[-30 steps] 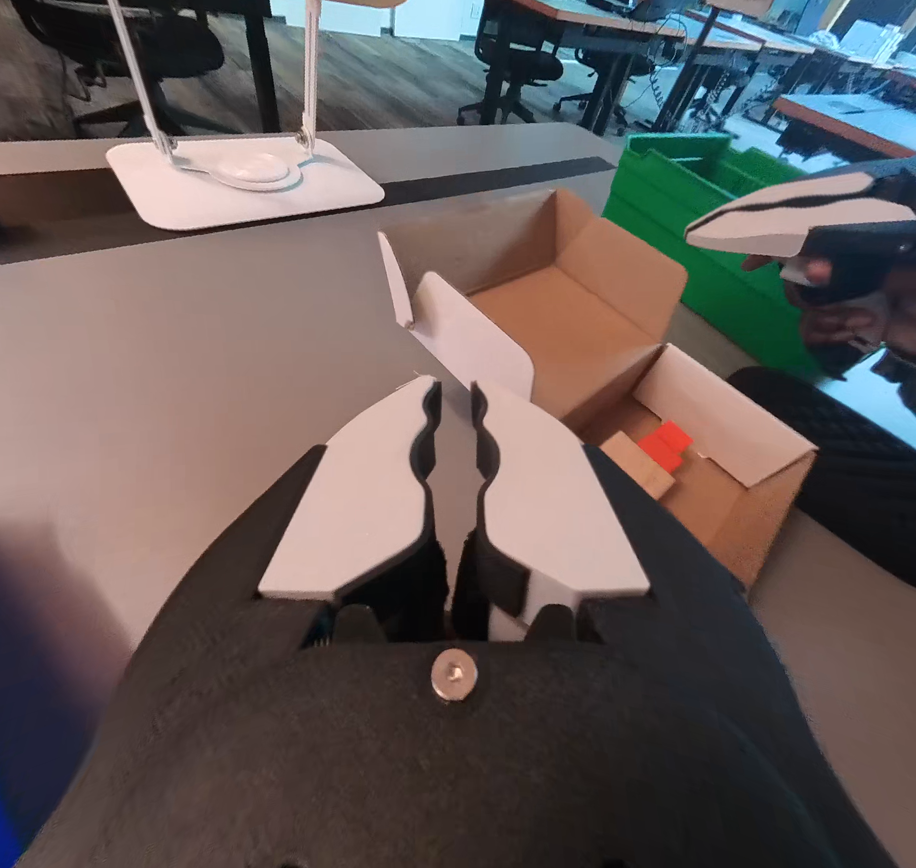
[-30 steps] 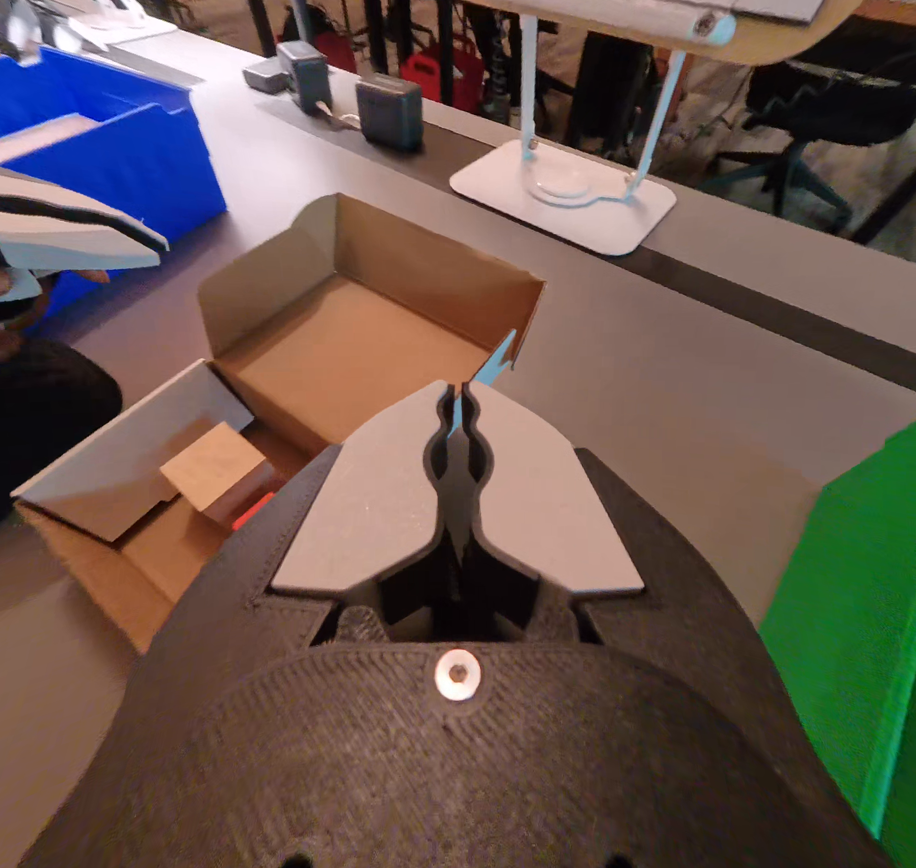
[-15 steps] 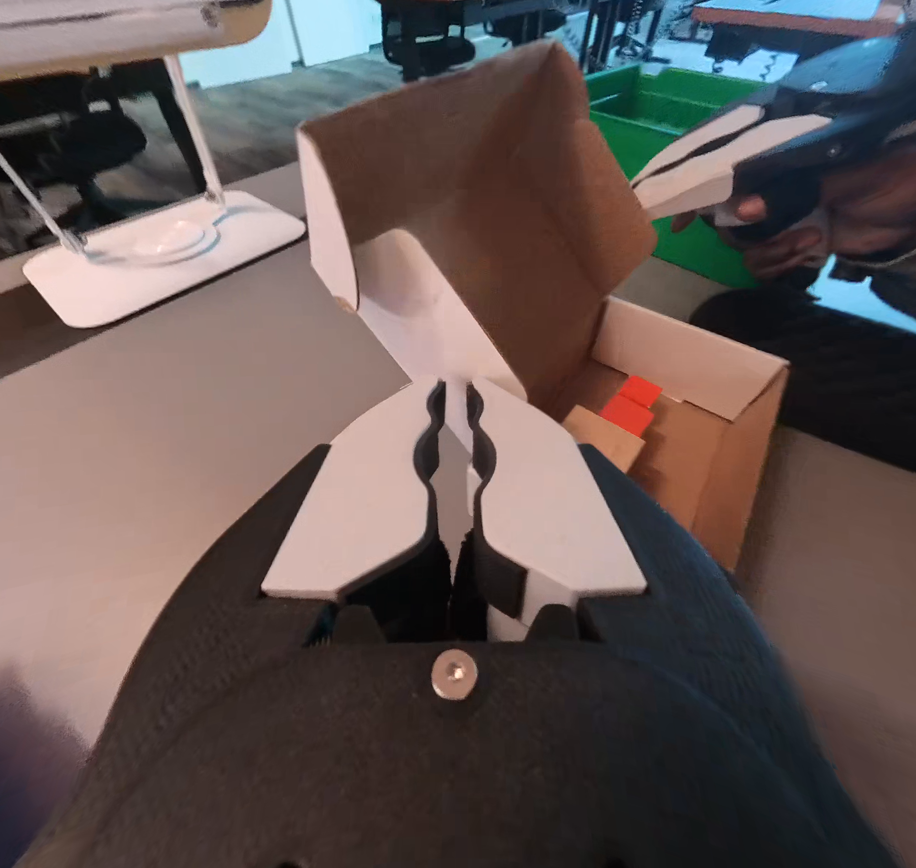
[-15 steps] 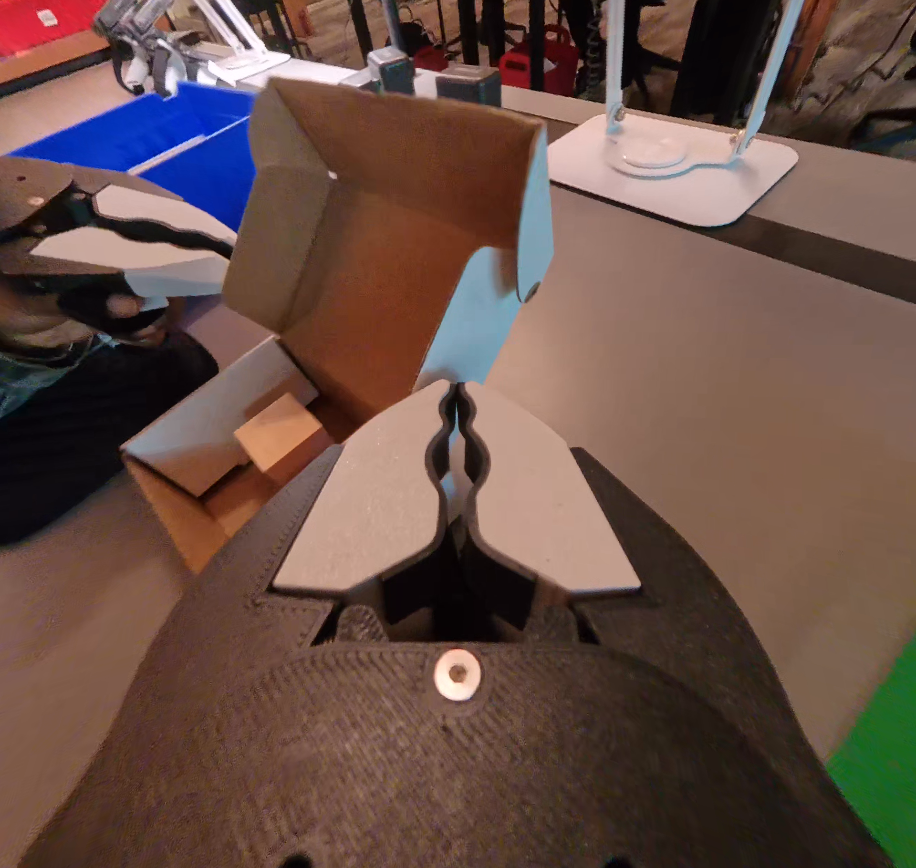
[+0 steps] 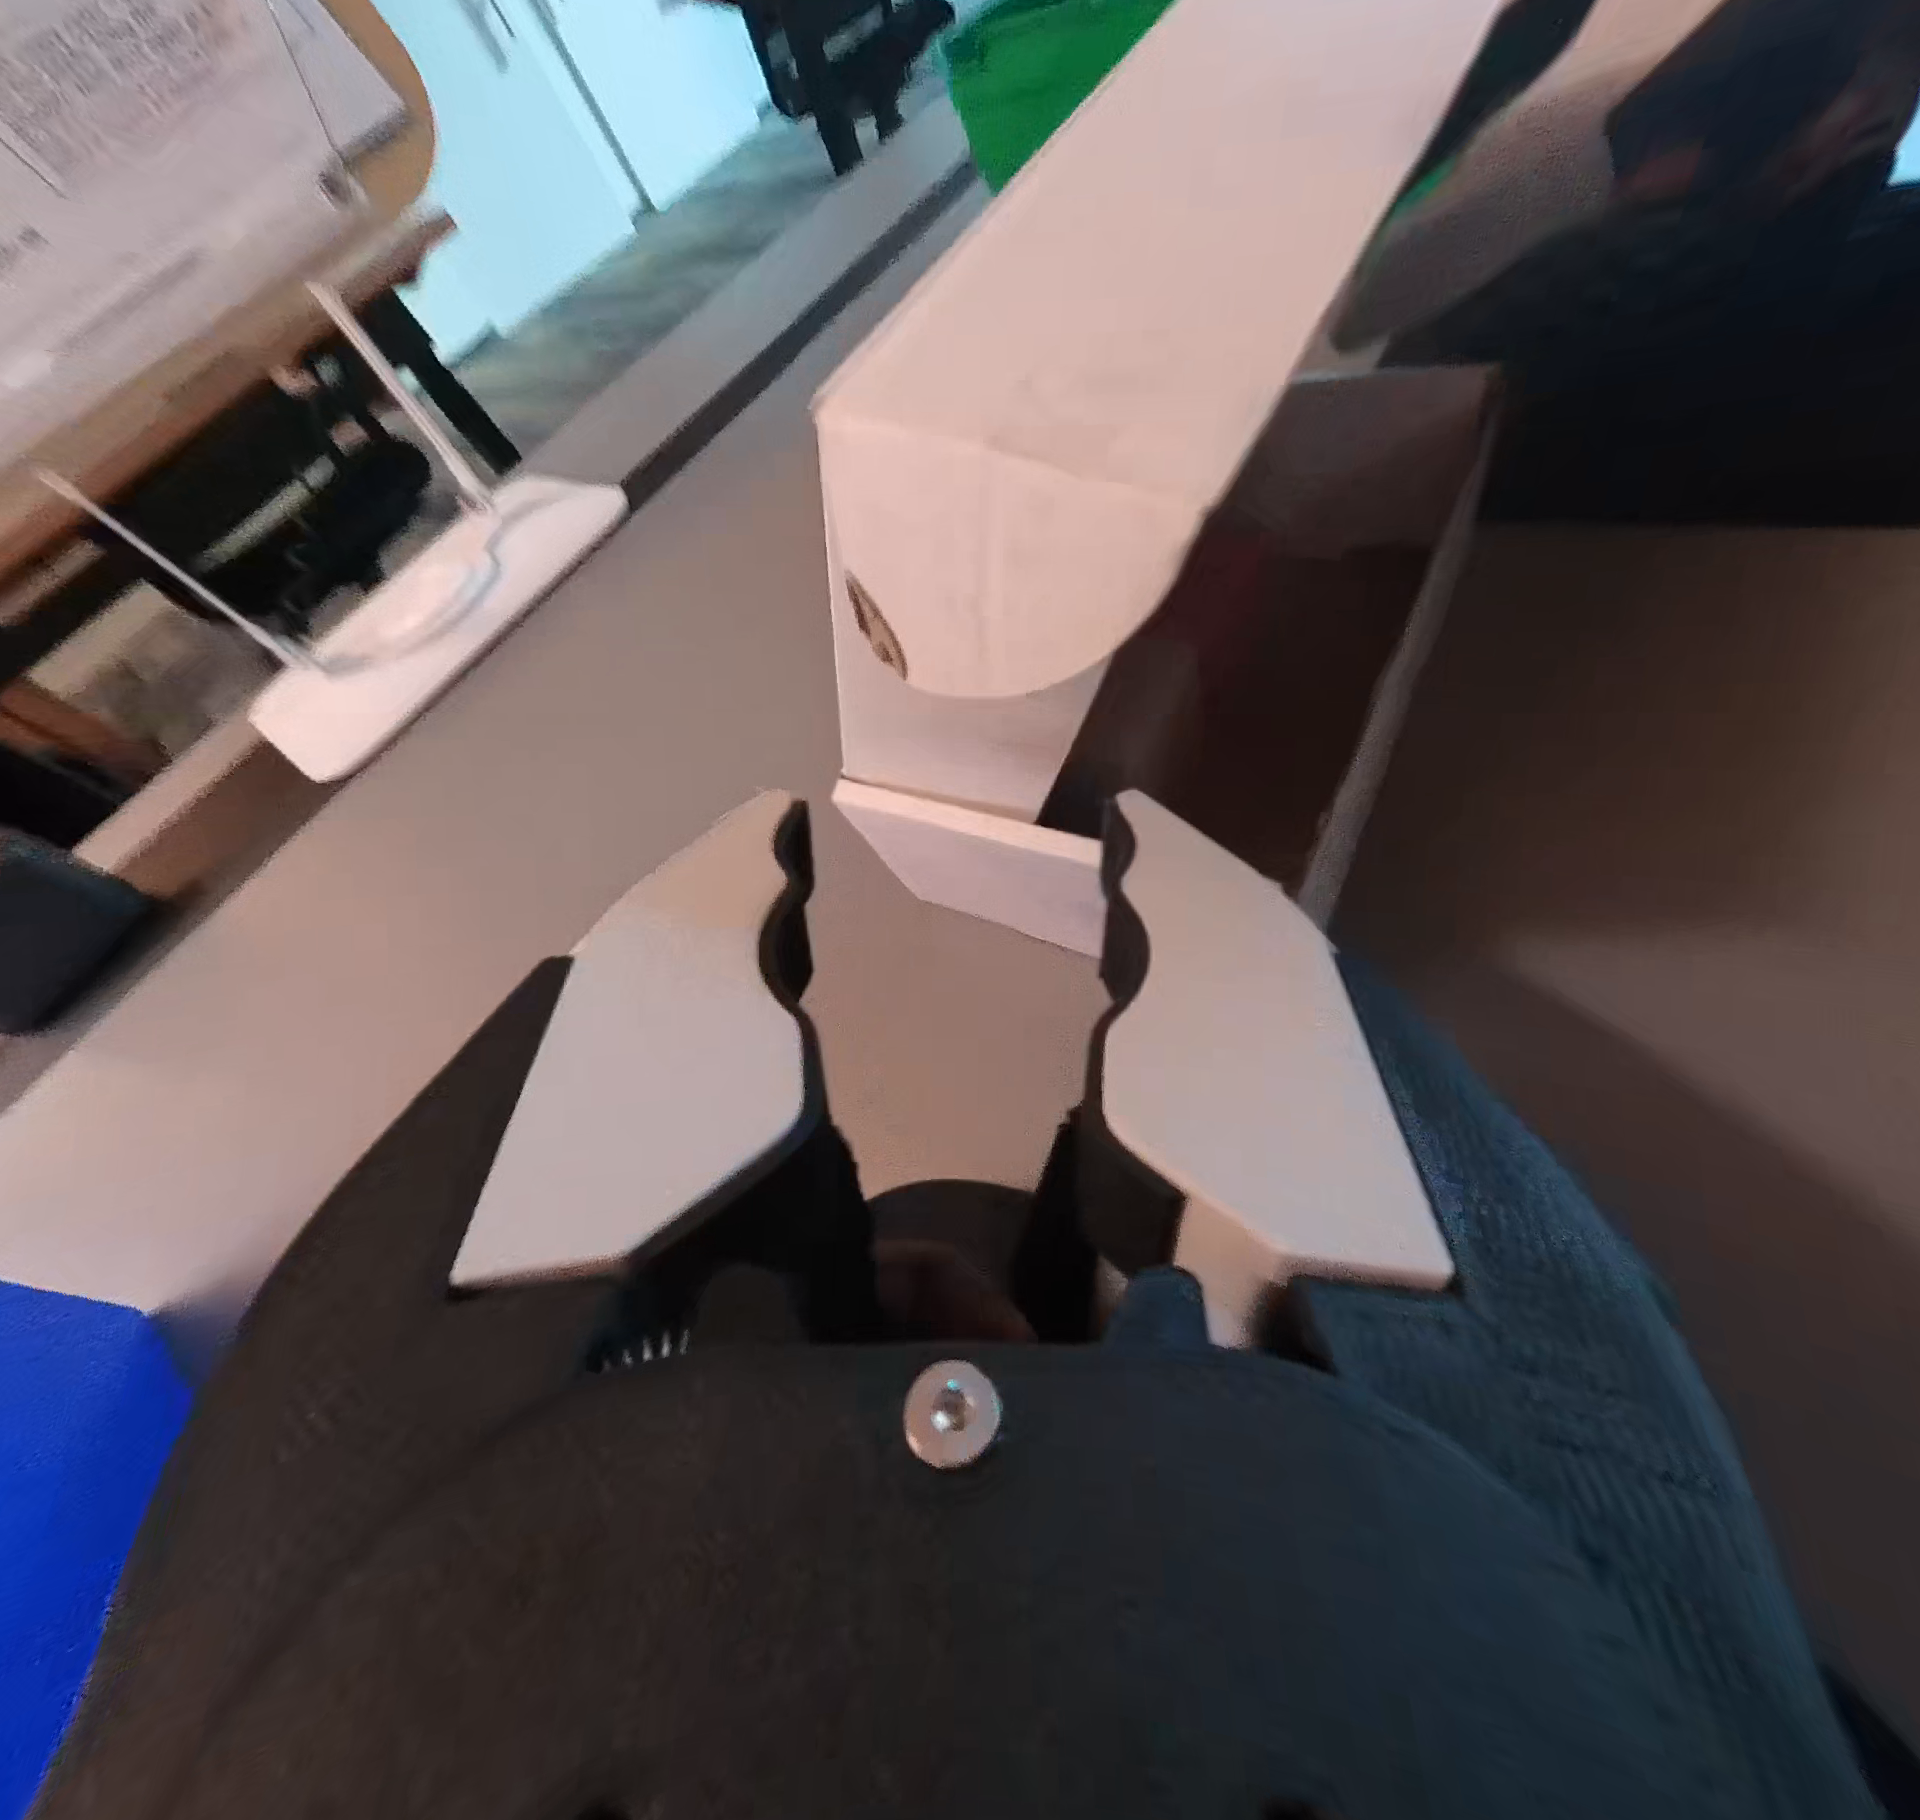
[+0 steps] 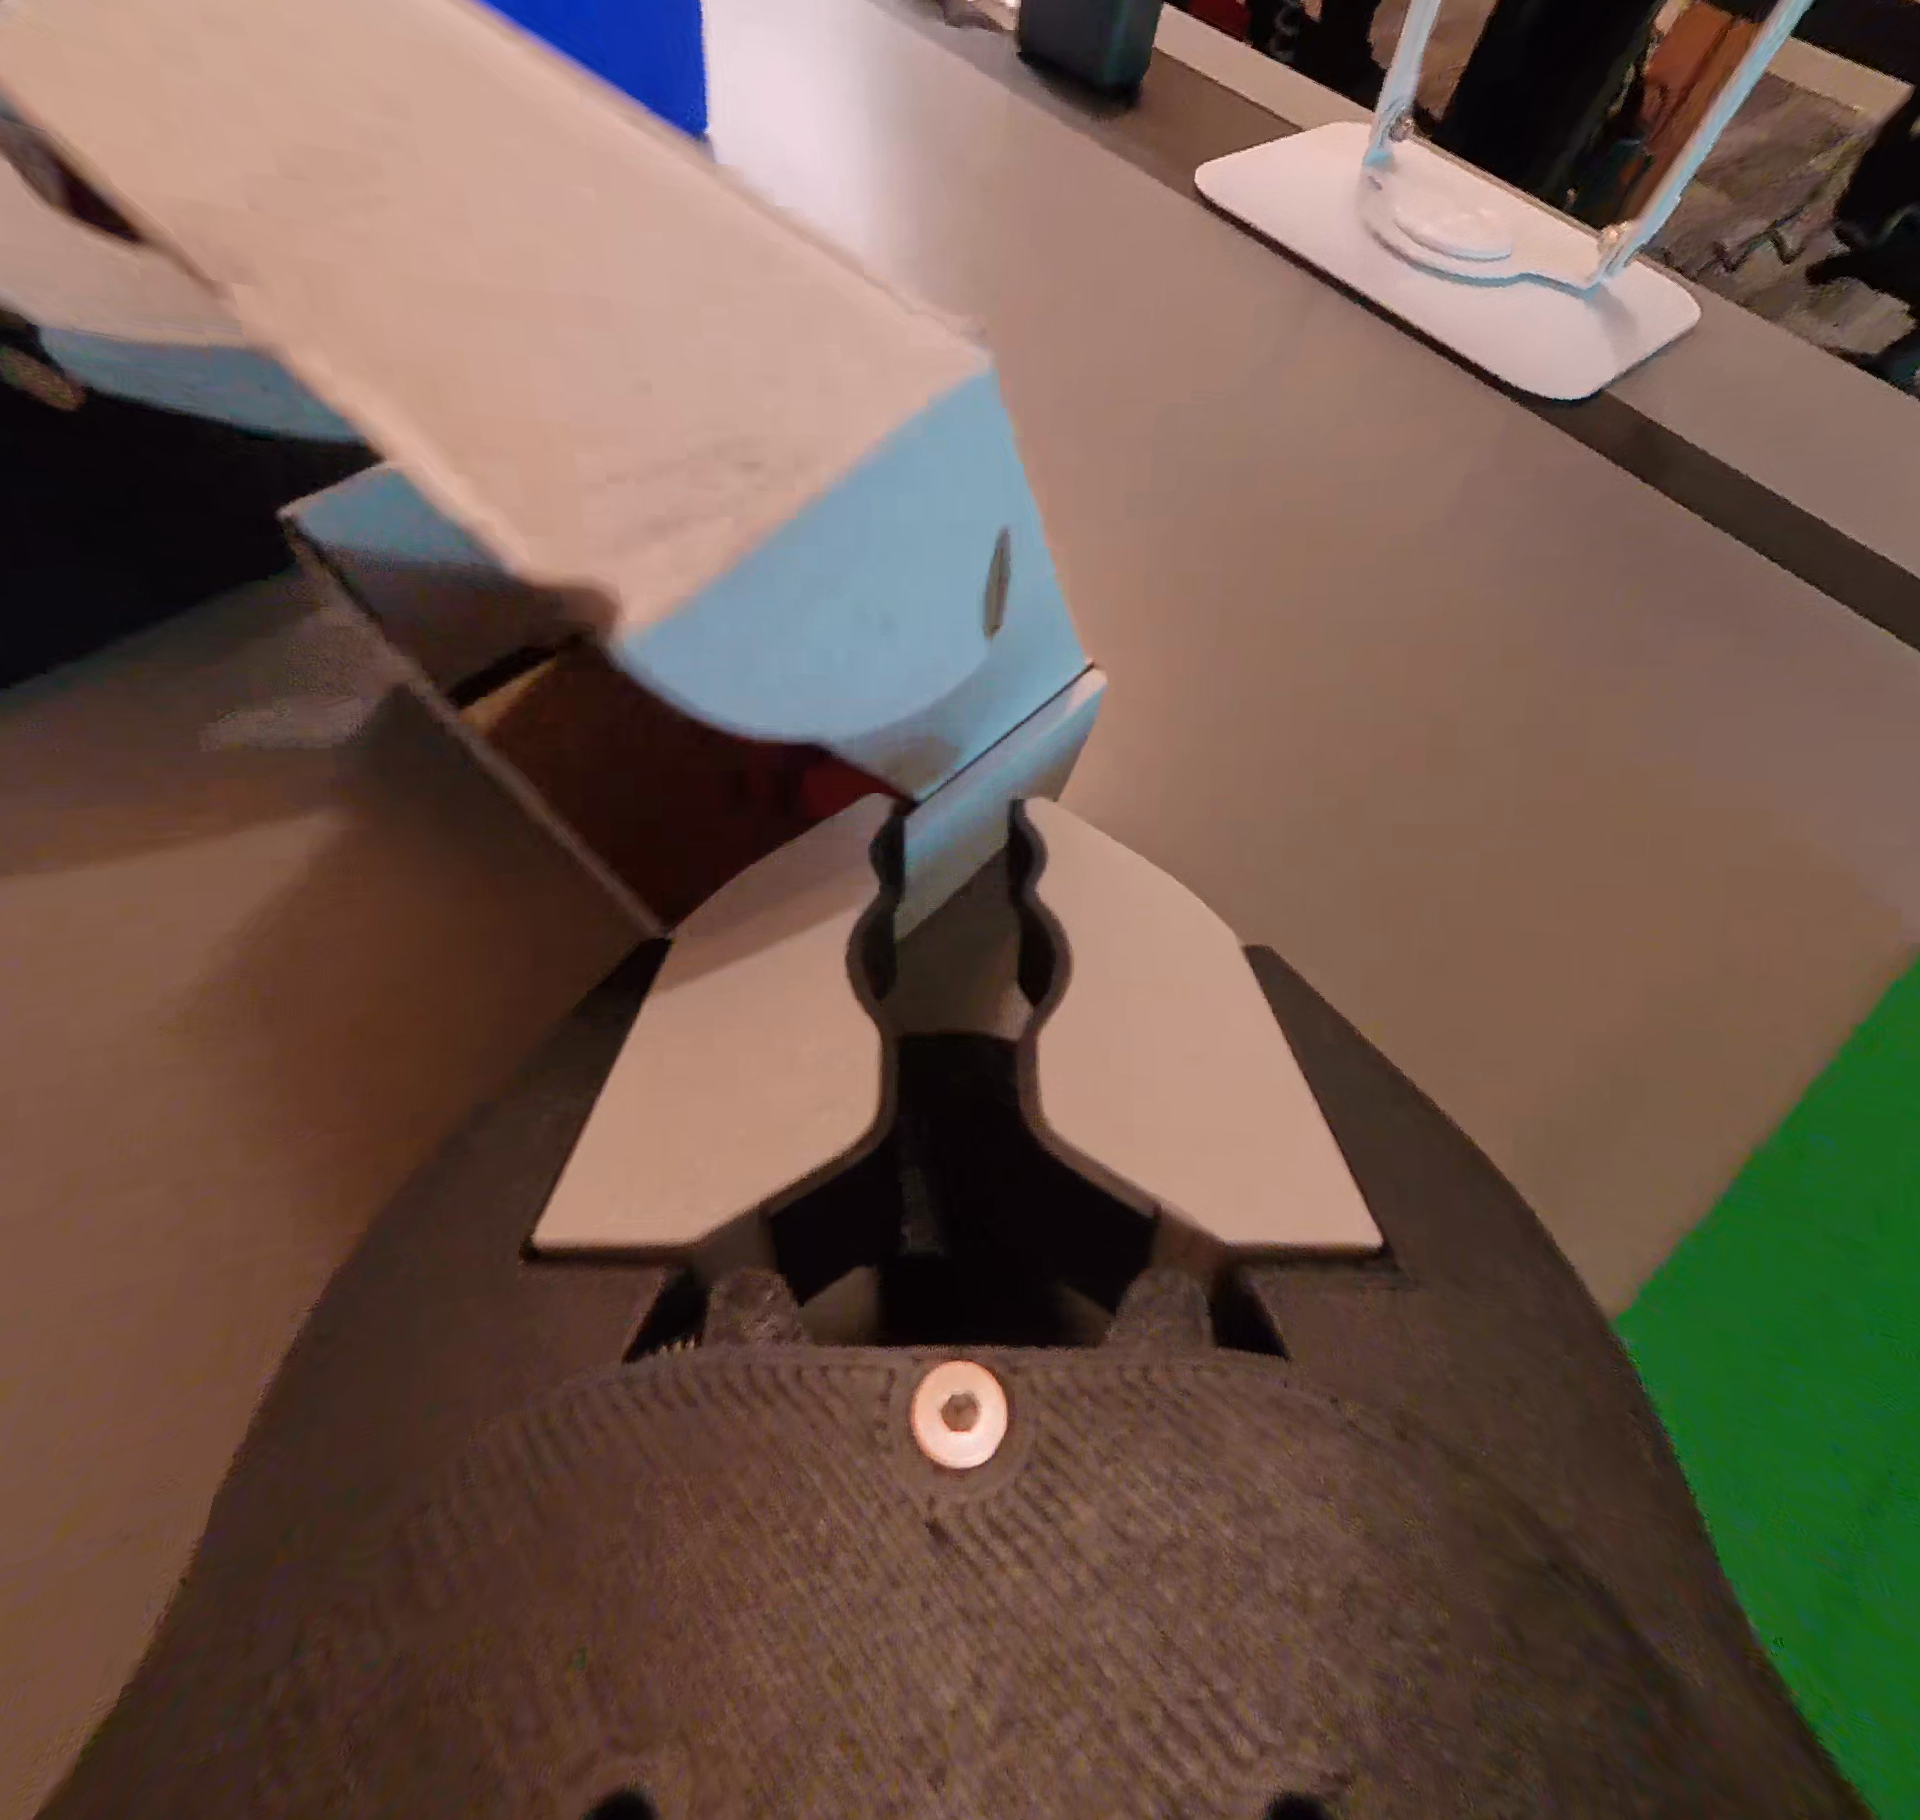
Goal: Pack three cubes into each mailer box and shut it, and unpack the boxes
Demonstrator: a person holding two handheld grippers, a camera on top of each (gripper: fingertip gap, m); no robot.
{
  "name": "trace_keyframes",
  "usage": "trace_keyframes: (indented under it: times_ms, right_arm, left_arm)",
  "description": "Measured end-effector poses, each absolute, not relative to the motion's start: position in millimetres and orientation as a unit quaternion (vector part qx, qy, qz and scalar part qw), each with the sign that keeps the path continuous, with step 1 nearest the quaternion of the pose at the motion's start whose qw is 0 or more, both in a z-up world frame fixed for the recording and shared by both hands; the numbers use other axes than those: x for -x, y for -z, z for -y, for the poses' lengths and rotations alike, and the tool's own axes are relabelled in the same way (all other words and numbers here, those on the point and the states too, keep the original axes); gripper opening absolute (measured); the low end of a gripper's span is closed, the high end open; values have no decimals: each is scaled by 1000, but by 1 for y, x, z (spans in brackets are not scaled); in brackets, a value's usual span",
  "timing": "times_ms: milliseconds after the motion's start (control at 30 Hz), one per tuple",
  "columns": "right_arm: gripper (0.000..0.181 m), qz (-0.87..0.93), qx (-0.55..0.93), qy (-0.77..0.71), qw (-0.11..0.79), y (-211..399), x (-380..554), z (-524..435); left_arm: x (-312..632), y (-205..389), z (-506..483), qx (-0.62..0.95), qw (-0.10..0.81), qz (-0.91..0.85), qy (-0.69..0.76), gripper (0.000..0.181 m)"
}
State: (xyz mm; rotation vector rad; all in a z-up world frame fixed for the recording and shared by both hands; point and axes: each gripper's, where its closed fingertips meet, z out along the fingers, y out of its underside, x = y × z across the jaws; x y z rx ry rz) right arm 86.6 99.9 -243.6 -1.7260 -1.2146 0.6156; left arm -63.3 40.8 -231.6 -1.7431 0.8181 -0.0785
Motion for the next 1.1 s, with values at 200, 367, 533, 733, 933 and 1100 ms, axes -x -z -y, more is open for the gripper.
trace_keyframes:
  times_ms: [200,367,533,733,933,1100]
  right_arm:
    - [53,570,532,-164,604,192,-97,-78]
    - [35,634,421,-43,647,170,-87,-72]
    - [15,680,407,-25,610,177,-87,-71]
    - [8,668,498,-198,517,182,-96,-49]
    - [7,656,565,-249,434,219,-101,-42]
    - [7,653,586,-251,408,236,-100,-43]
  left_arm:
    - [51,179,-19,589,687,-420,-68,61]
    - [39,173,-25,570,656,-482,-112,31]
    - [37,175,-18,600,624,-492,-91,21]
    - [22,183,14,688,546,-467,100,16]
    - [18,220,23,737,481,-449,157,14]
    - [19,238,23,752,463,-441,157,14]
